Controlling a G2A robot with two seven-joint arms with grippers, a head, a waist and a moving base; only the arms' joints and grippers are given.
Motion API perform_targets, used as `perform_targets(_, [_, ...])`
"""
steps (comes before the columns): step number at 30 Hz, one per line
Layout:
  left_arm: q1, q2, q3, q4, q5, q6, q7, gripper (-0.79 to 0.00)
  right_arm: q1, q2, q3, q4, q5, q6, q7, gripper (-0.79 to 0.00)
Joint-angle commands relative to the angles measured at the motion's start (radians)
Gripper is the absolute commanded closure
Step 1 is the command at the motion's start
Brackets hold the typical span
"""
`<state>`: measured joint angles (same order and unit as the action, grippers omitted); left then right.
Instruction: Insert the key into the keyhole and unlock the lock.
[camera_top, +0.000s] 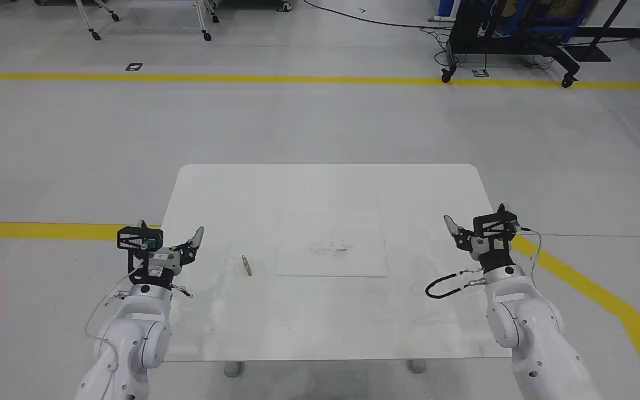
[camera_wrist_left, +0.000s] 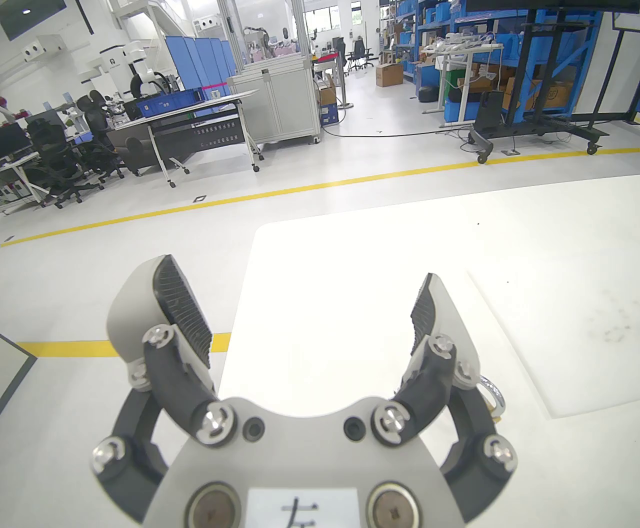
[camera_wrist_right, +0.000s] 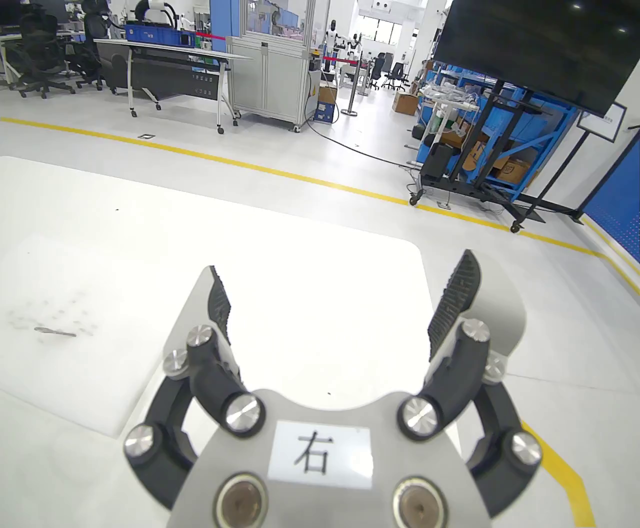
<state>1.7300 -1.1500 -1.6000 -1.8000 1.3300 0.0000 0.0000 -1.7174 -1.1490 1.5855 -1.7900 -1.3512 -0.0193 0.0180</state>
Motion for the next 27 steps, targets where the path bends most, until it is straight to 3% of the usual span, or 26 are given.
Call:
perform_targets(1, [0.0,0.0,0.0,0.0,0.0,0.0,0.0,-0.785,0.059,-0.002,-0.048,0.033,-0.043,-0.026,0.079,-0.785])
perform_targets(10, [0.0,0.0,0.0,0.0,0.0,0.0,0.0,-0.785,0.289,-0.012,-0.233,0.234,-0.03,-0.345,0.193,-0.785])
perform_targets(18, [0.0,0.0,0.0,0.0,0.0,0.0,0.0,-0.785,0.504,-0.029,-0.398,0.491,0.034,-0.748,0.167,-0.785])
perform_targets(23, [0.0,0.0,0.0,0.0,0.0,0.0,0.0,-0.785,0.622,-0.043,-0.486,0.607,-0.022,-0.877,0.114,-0.785])
perform_targets(24, [0.0,0.0,0.0,0.0,0.0,0.0,0.0,-0.785,0.641,-0.044,-0.506,0.622,-0.046,-0.913,0.087,-0.52])
perform_targets(25, [0.0,0.0,0.0,0.0,0.0,0.0,0.0,-0.785,0.66,-0.046,-0.518,0.649,-0.062,-0.933,0.06,-0.385])
perform_targets(27, [0.0,0.0,0.0,0.0,0.0,0.0,0.0,-0.785,0.699,-0.053,-0.548,0.701,-0.091,-0.942,0.03,-0.277])
